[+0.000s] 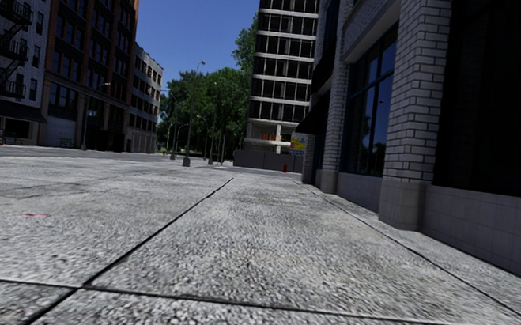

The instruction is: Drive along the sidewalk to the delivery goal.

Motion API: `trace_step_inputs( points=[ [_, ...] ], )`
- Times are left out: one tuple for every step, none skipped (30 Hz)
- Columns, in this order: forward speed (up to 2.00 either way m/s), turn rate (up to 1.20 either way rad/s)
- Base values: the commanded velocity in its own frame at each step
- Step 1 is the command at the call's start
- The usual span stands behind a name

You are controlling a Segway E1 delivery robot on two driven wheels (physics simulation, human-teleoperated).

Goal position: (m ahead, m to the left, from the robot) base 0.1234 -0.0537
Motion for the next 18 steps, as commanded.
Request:
trace_step_inputs(
  points=[
    [0.0, 0.0],
    [0.0, 0.0],
    [0.0, 0.0],
    [0.0, 0.0],
    [0.0, 0.0],
    [0.0, 0.0],
    [0.0, 0.0],
    [0.0, 0.0],
    [0.0, 0.0],
    [0.0, 0.0],
    [0.0, 0.0],
    [0.0, 0.0],
    [0.0, 0.0],
    [0.0, 0.0],
    [0.0, 0.0],
    [0.0, 0.0],
    [0.0, 0.0],
    [0.0, 0.0]
  ],
)
